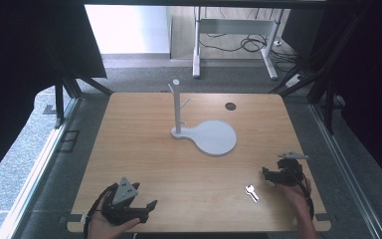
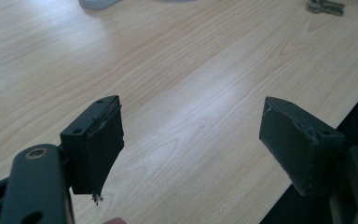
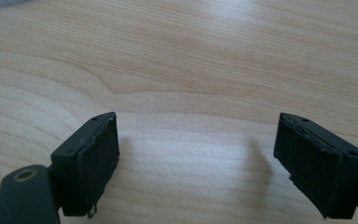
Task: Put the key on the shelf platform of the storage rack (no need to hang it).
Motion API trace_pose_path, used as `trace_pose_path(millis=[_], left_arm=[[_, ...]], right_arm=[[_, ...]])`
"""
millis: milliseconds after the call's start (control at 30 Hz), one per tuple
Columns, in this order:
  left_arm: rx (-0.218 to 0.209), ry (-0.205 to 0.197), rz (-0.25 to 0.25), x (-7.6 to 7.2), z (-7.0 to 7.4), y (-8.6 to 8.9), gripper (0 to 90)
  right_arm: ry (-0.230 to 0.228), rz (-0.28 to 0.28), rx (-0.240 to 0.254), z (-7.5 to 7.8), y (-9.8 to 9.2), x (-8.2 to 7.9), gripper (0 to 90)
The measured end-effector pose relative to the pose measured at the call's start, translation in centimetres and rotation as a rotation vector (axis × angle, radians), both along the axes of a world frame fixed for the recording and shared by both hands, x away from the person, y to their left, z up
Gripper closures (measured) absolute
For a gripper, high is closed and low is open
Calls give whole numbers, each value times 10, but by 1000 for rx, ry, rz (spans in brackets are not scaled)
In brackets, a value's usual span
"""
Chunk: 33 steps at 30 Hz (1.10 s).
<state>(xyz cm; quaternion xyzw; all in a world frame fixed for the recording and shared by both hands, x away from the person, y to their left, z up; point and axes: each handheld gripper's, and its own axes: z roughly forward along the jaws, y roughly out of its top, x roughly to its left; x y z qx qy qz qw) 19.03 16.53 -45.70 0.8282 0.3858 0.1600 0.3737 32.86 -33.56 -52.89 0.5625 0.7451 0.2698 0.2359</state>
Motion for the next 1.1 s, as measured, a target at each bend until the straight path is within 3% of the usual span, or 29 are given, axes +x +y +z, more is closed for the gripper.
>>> trace_pose_path(millis=[267, 400, 667, 1100], left_arm=[[5, 0, -19, -2, 0, -4, 220], [0, -2, -24, -3, 0, -4, 221], [-9, -3, -22, -4, 1, -3, 221], [-10, 6, -19, -1, -1, -3, 221]], right_arm=[[27, 94, 34, 11, 0, -13, 164], [47, 112, 40, 15, -4, -15, 198], [61, 175, 32, 28, 1, -16, 250], [88, 233, 18, 54, 0, -19, 307]])
